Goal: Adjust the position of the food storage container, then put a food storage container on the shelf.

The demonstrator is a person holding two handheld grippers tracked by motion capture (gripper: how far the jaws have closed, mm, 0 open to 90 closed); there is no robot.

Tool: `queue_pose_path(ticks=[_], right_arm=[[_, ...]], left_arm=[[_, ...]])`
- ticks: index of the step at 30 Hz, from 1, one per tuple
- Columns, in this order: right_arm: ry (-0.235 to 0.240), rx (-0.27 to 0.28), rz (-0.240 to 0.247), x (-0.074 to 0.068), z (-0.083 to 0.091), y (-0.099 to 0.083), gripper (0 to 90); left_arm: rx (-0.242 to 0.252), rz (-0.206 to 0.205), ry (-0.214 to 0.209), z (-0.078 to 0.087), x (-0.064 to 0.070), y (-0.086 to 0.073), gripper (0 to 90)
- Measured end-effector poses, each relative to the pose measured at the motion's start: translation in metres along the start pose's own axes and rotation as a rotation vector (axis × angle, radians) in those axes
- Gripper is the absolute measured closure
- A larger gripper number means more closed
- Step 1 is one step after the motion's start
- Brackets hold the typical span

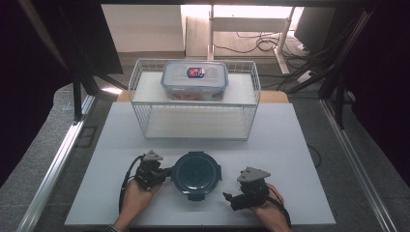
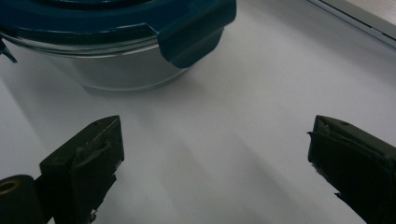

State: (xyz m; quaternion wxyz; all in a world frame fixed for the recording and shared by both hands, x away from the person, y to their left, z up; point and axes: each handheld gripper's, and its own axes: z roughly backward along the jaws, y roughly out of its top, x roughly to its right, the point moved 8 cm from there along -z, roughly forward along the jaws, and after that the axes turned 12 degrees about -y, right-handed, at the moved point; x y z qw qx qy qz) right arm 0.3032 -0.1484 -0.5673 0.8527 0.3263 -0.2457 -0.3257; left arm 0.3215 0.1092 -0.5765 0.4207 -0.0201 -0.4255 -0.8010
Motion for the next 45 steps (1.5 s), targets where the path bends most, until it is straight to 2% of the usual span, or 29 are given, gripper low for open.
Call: queue_pose_path(ticks=[2,3,5,8,9,10,13,14,15,16,17,19,20,21,24,28,37,45], right_arm=[[-0.001,-0.001,-0.002,0.000,0.001,0.000,3.3],[-0.002,0.001,-0.003,0.001,0.001,0.000,3.3],[-0.004,0.006,-0.005,0.002,0.002,0.000,3.3],[-0.007,0.011,-0.004,0.003,0.004,0.001,3.3],[-0.008,0.011,-0.005,0.003,0.004,0.001,3.3],[-0.007,0.015,-0.004,0.003,0.005,0.002,3.3],[-0.007,0.019,-0.006,0.003,0.006,0.002,3.3],[-0.008,0.022,-0.002,0.003,0.007,0.003,3.3],[-0.009,0.024,-0.001,0.003,0.007,0.003,3.3],[-0.008,0.026,0.000,0.003,0.007,0.004,3.3],[-0.007,0.028,0.001,0.003,0.008,0.004,3.3],[-0.006,0.036,0.002,0.003,0.009,0.005,3.2],[-0.006,0.036,0.002,0.003,0.009,0.005,3.2],[-0.002,0.042,0.000,0.003,0.009,0.005,3.1],[0.001,0.041,-0.001,0.003,0.009,0.005,3.0],[0.004,0.039,-0.001,0.002,0.009,0.004,2.9],[0.019,0.028,-0.011,0.001,0.006,0.002,2.7],[0.036,0.038,-0.020,0.002,0.007,0.004,0.5]], left_arm=[[-0.003,-0.005,-0.011,0.000,-0.001,0.000,89.7],[0.003,-0.024,0.016,0.004,-0.003,0.000,86.9],[0.009,-0.051,0.061,0.011,-0.005,0.000,78.0],[0.021,-0.062,0.082,0.019,-0.006,-0.001,62.5],[0.025,-0.063,0.086,0.023,-0.006,-0.003,62.5],[0.031,-0.072,0.090,0.030,-0.006,-0.008,52.7],[0.029,-0.082,0.078,0.036,-0.006,-0.014,38.8],[0.025,-0.087,0.062,0.038,-0.005,-0.018,35.8],[0.019,-0.092,0.029,0.040,-0.002,-0.024,32.5],[0.019,-0.092,0.029,0.040,-0.002,-0.024,29.6],[0.025,-0.110,0.004,0.041,0.002,-0.028,26.5],[0.033,-0.124,0.005,0.041,0.004,-0.030,16.2],[0.037,-0.141,0.013,0.041,0.006,-0.032,16.2],[0.043,-0.164,0.034,0.042,0.008,-0.035,9.2],[0.037,-0.168,0.040,0.043,0.010,-0.039,6.2],[0.061,-0.152,0.018,0.045,0.012,-0.044,4.0],[0.086,-0.171,0.033,0.047,0.007,-0.047,3.4],[0.092,-0.162,0.014,0.045,0.006,-0.046,2.8]])
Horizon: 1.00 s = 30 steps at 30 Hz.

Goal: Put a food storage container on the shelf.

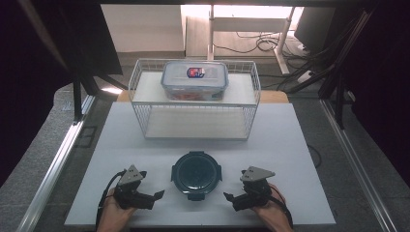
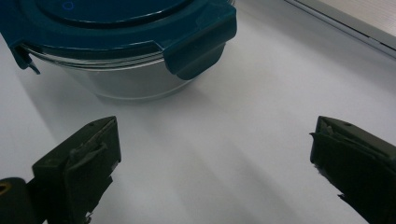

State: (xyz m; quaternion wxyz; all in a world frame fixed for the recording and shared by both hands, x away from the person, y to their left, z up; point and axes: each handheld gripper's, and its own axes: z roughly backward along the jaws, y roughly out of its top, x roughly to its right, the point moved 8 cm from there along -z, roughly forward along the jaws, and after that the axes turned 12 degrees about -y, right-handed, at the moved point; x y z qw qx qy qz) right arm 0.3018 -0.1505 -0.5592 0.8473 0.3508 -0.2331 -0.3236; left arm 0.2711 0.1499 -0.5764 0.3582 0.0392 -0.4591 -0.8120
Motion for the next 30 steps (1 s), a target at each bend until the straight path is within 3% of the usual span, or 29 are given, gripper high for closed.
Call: queue_pose_path(ticks=[5,9,14,21,25,30], right_arm=[[0.008,0.025,-0.002,0.001,0.002,0.004,0.0],[0.022,0.051,-0.035,0.001,0.005,0.011,0.0],[0.034,0.033,-0.083,0.002,0.007,0.016,0.9],[0.053,0.048,-0.107,-0.001,0.011,0.024,0.2],[0.074,0.010,-0.125,-0.003,0.009,0.025,0.0],[0.094,-0.018,-0.117,-0.008,0.007,0.029,0.0]], left_arm=[[-0.025,-0.003,-0.004,-0.002,0.002,0.000,3.2],[-0.008,0.004,-0.018,-0.001,0.003,0.004,2.8],[-0.002,0.021,-0.028,-0.001,0.003,0.010,2.8],[0.013,0.030,-0.070,-0.003,0.007,0.015,2.8],[0.030,0.036,-0.099,-0.005,0.009,0.021,3.1],[0.017,0.038,-0.093,-0.010,0.008,0.029,4.6]])
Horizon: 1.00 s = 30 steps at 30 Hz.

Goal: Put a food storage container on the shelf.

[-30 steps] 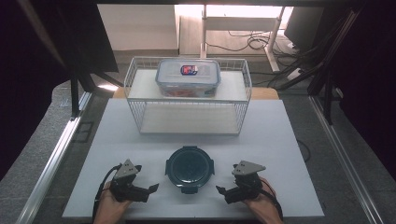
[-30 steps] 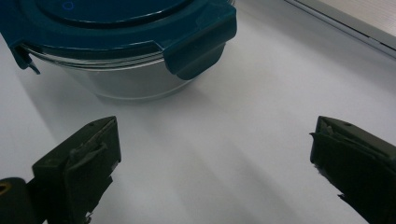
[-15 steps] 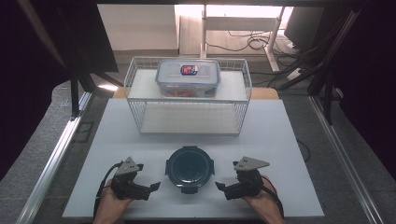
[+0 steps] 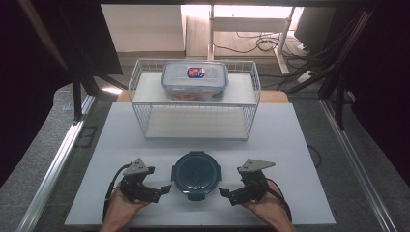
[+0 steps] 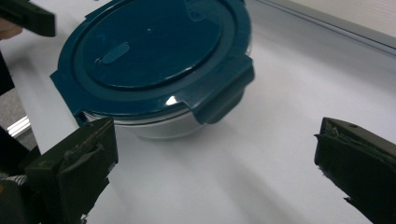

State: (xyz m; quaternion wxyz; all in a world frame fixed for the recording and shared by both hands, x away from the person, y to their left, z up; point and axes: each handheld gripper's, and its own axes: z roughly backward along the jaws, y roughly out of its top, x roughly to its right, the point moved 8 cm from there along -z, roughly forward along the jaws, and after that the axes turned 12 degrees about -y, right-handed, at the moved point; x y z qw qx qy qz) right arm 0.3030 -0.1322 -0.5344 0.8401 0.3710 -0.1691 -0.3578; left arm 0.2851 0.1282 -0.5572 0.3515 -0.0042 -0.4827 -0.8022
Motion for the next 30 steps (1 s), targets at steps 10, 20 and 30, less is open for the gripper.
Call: queue_pose_path(ticks=[10,20,30], right_arm=[[0.089,-0.039,-0.055,-0.003,-0.015,0.014,6.8],[0.230,-0.147,-0.132,-0.005,-0.043,0.018,7.9],[0.336,-0.173,-0.219,-0.008,-0.040,0.016,25.0]], left_arm=[[-0.009,0.038,-0.086,-0.014,0.000,0.021,4.8],[-0.083,0.125,-0.242,-0.040,-0.001,0.023,6.1],[-0.069,0.239,-0.360,-0.031,0.002,0.014,24.1]])
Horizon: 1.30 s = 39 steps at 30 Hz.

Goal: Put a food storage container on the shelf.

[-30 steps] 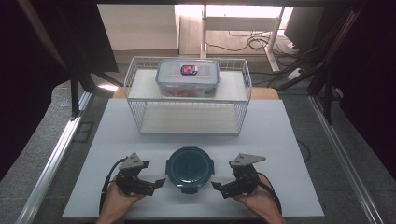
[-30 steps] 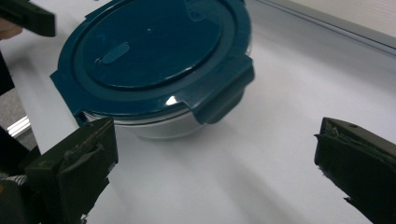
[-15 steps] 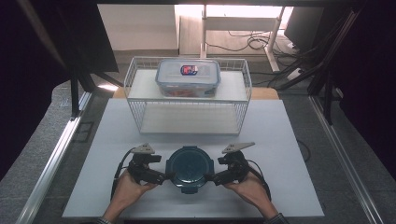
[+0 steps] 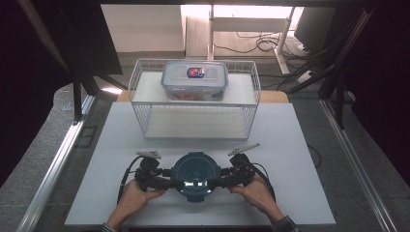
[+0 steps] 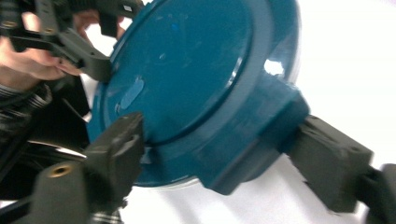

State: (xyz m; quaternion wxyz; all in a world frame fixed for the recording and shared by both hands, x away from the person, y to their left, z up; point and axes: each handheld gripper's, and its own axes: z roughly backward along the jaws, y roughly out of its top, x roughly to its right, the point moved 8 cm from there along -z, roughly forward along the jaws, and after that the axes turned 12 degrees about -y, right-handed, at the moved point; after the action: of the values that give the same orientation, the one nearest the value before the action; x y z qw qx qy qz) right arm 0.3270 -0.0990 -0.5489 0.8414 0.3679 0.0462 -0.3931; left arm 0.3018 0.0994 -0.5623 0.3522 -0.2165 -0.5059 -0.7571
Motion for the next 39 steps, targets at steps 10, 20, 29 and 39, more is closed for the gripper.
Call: queue_pose_path(ticks=[10,20,29,39], right_arm=[[0.064,0.043,-0.087,-0.007,0.018,-0.009,49.7],[0.060,0.052,-0.103,-0.011,0.024,-0.013,52.9],[0.065,0.067,-0.159,-0.010,0.022,-0.018,51.4],[0.093,0.074,-0.266,-0.010,0.026,-0.019,57.1]], left_arm=[[0.108,0.070,-0.068,0.017,0.010,-0.013,44.2],[0.120,0.042,-0.027,0.021,0.017,-0.017,52.9],[0.152,0.049,-0.028,0.021,0.018,-0.021,53.9],[0.220,0.116,-0.052,0.021,0.021,-0.019,57.4]])
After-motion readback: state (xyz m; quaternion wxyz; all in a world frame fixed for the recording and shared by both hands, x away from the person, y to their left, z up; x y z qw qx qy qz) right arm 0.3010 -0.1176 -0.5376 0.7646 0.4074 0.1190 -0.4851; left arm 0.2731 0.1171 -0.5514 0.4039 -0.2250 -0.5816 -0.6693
